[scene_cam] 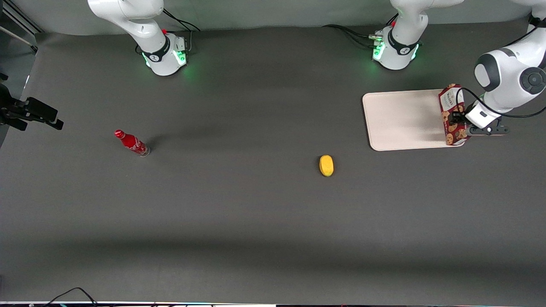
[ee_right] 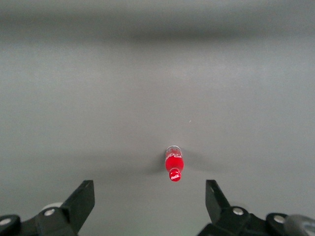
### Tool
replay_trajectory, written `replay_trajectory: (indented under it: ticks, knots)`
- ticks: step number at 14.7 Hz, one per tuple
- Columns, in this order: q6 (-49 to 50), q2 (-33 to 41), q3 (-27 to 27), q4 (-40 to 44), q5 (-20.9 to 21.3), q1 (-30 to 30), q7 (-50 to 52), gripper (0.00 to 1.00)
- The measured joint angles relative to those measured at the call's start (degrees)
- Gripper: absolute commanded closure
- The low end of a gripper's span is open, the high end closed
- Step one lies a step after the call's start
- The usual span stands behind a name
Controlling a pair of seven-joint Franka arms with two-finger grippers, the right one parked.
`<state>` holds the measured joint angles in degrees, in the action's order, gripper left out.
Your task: Place red cookie box on tray
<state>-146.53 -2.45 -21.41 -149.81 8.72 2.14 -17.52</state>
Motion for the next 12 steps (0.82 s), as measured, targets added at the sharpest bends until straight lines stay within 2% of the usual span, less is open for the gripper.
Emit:
replay_trajectory:
  ticks: [2, 5, 9, 12]
  knots:
    - [5.2, 1.7, 0.0, 2.3, 0.0, -0.1, -0.1, 0.00]
    - [21.0, 7.4, 0.7, 10.6, 0.0, -0.4, -0.1, 0.00]
    - [43.4, 12.8, 5.0, 28.9, -0.3, -0.5, -0.1, 0.00]
    - [55.3, 12.7, 9.7, 41.4, -4.4, -0.7, 3.8, 0.00]
